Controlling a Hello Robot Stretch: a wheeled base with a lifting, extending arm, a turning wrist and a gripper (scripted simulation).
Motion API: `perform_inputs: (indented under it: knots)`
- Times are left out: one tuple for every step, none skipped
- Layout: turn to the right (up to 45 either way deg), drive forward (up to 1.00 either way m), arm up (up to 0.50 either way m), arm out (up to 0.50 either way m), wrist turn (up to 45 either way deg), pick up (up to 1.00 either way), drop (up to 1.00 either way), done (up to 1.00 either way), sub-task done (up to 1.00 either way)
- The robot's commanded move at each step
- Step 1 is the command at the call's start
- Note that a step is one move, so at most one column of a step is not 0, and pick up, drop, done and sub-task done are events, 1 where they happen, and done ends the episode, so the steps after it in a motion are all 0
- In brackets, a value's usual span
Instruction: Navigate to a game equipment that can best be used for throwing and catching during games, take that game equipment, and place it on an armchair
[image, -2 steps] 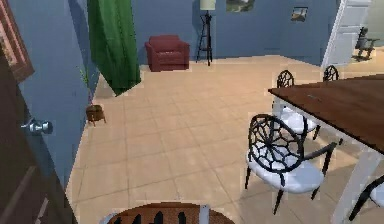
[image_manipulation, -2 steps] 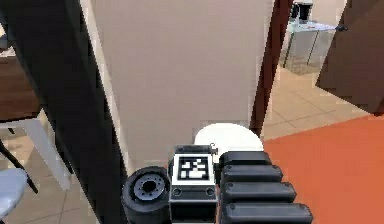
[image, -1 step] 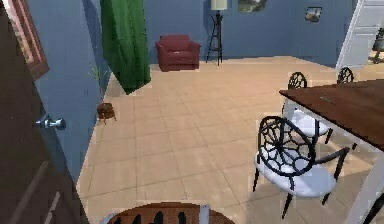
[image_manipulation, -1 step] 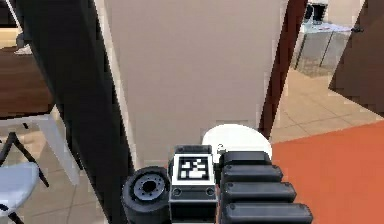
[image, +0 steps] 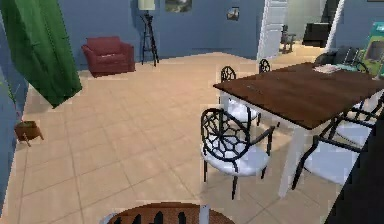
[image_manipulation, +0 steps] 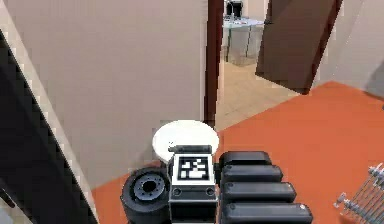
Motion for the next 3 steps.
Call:
perform_inputs:
  knots:
    - [0.0, 0.35, 0.0, 0.0, 0.0, 0.0, 0.0, 0.0, 0.0]
    - [-27.0, 0.0, 0.0, 0.0, 0.0, 0.0, 0.0, 0.0, 0.0]
    - [0.0, 1.0, 0.0, 0.0, 0.0, 0.0, 0.0, 0.0, 0.0]
